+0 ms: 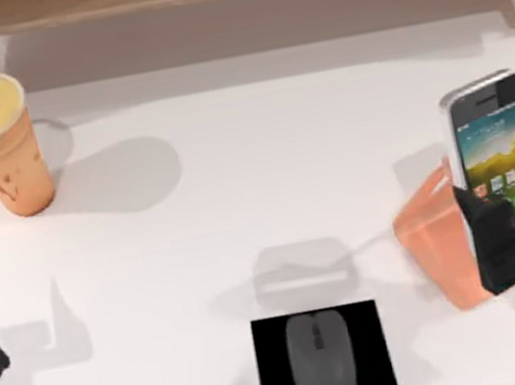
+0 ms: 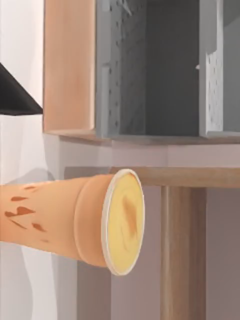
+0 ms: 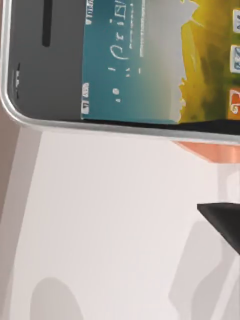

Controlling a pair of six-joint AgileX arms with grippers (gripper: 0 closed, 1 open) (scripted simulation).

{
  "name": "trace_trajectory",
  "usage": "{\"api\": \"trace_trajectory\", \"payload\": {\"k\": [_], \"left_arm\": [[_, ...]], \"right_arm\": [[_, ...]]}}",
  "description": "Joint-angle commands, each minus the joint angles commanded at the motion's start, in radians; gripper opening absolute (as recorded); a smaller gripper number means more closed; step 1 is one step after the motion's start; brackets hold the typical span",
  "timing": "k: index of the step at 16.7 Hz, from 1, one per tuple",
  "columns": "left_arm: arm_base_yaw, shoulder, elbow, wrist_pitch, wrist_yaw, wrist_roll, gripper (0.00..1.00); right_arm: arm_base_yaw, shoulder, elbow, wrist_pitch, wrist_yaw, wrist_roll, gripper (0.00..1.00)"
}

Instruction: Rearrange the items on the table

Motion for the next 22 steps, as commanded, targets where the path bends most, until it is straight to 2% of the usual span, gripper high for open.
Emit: {"api": "trace_trajectory", "payload": {"k": [6, 10, 22], "left_arm": [[0.000, 0.000, 0.000, 0.000, 0.000, 0.000, 1.00], [0.000, 0.000, 0.000, 0.000, 0.000, 0.000, 1.00], [0.000, 0.000, 0.000, 0.000, 0.000, 0.000, 1.00]], "right_arm": [[0.011, -0.022, -0.003, -0.016, 0.013, 0.005, 1.00], [-0.061, -0.107, -0.042, -0.012, -0.019, -0.010, 1.00], [-0.588, -0.728, -0.329, 0.013, -0.252, -0.116, 1.00]]}}
